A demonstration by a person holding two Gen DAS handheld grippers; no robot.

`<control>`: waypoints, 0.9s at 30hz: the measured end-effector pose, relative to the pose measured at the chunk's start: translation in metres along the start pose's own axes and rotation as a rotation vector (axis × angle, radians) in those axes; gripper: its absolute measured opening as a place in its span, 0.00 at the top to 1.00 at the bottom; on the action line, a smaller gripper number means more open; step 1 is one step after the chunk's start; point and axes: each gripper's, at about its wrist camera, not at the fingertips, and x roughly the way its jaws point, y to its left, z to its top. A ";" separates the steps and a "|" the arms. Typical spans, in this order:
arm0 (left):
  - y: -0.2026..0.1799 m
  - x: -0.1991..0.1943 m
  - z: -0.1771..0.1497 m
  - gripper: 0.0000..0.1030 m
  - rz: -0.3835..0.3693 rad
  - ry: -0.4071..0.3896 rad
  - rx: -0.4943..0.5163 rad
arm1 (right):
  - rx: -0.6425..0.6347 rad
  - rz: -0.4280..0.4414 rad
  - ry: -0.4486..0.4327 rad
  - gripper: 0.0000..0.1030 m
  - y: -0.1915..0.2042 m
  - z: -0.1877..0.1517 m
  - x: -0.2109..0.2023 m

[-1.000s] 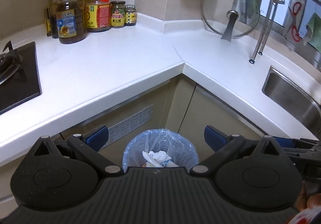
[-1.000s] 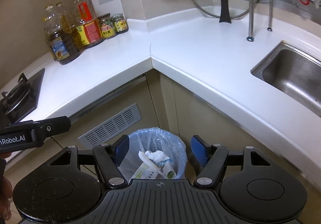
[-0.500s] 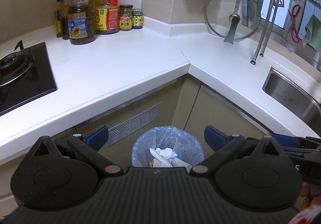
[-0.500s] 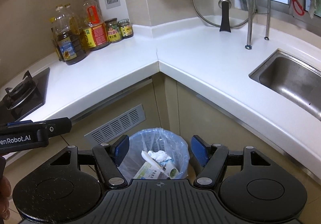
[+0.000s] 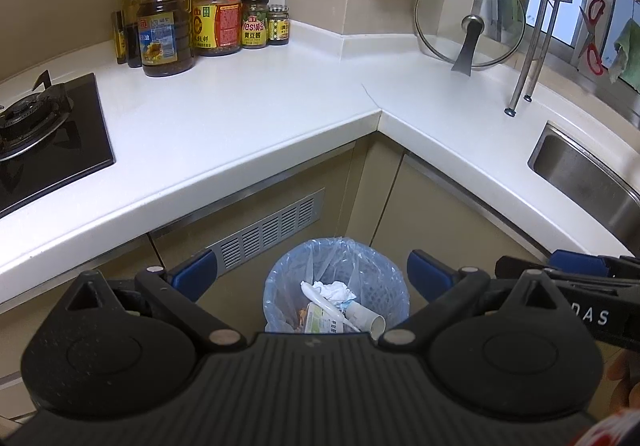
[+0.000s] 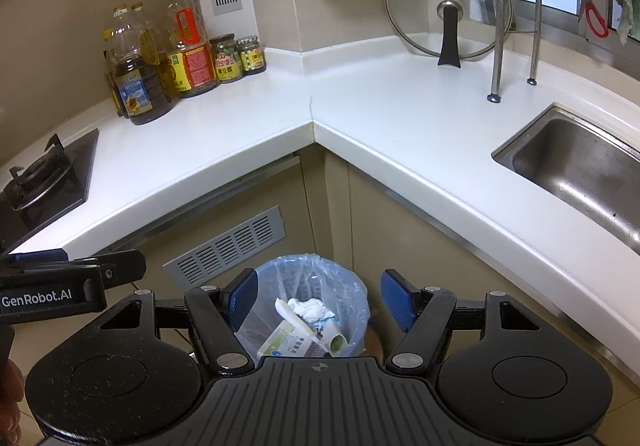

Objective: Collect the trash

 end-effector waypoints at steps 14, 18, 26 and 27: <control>-0.001 -0.003 -0.005 0.02 0.008 0.014 0.013 | 0.010 0.005 -0.002 0.34 0.001 -0.002 -0.003; -0.001 -0.004 -0.005 0.02 0.007 0.007 0.016 | 0.008 0.005 -0.007 0.34 -0.001 -0.002 -0.004; -0.003 -0.005 -0.005 0.02 0.005 0.004 0.021 | 0.008 0.005 -0.007 0.34 -0.003 -0.001 -0.005; -0.003 -0.005 -0.005 0.02 0.005 0.004 0.021 | 0.007 0.006 -0.007 0.34 -0.003 -0.001 -0.004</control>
